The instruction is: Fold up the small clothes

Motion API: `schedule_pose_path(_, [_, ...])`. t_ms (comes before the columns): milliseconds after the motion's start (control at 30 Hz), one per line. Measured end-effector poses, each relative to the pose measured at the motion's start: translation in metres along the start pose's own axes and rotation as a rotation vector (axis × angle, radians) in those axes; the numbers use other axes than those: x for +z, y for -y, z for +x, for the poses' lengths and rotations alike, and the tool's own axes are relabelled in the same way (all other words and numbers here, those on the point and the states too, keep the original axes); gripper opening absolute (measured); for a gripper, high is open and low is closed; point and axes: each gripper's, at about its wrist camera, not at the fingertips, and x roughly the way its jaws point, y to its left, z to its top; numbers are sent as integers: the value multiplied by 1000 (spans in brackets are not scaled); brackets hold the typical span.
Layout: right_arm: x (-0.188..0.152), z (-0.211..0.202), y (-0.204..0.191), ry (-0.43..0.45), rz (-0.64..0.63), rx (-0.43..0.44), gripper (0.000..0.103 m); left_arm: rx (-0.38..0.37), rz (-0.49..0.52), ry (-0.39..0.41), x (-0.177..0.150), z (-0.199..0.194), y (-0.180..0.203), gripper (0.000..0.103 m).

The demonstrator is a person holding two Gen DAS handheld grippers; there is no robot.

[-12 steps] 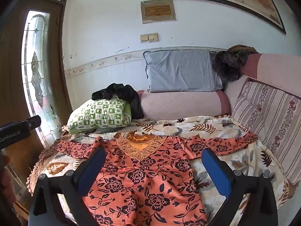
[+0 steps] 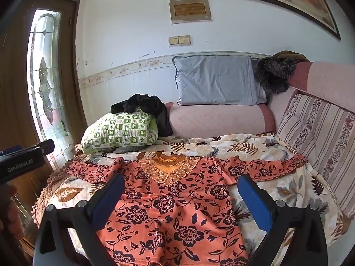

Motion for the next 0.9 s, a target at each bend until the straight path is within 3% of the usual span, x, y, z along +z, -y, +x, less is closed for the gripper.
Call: schedule_pose_path(900, [0, 2, -8, 0, -5, 10, 103, 1, -47, 0, -8, 3, -25, 103])
